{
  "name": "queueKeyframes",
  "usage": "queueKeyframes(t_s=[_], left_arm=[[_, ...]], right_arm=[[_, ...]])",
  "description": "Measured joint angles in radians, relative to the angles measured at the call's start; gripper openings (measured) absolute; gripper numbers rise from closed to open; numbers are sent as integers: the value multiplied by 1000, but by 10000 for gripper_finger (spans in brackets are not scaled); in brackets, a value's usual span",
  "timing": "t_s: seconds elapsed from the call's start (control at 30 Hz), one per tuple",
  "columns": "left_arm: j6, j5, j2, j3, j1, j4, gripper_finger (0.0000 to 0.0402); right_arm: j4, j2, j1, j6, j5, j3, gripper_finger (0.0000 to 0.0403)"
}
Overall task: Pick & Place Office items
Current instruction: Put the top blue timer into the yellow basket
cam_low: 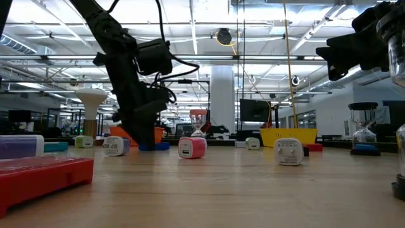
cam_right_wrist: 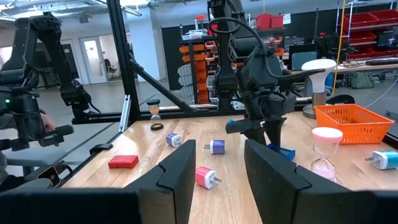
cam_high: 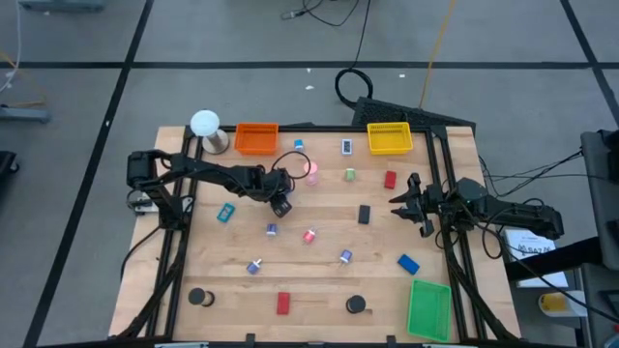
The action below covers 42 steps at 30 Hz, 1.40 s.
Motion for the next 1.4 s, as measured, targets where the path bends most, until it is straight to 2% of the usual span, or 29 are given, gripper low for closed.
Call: queueKeyframes(t_s=[0.07,0.4,0.57,0.67,0.9,1.27,1.4], left_arm=[[25,-6,0,0,1,-15,155],[118,-61,-53,-5,-7,-30,155],[139,-67,-107,-28,-42,37,155],[146,-38,-132,-72,-86,157,155],[145,81,-104,-153,-193,607,155],[280,86,60,-155,-213,999,155],[297,113,121,-136,-214,1062,155]], right_arm=[[0,0,0,0,0,0,130],[0,0,0,0,0,0,130],[0,2,0,0,-1,0,130],[2,4,0,0,0,0,130],[1,6,0,0,0,0,130],[64,11,0,-7,27,0,130],[102,11,0,-7,28,0,130]])
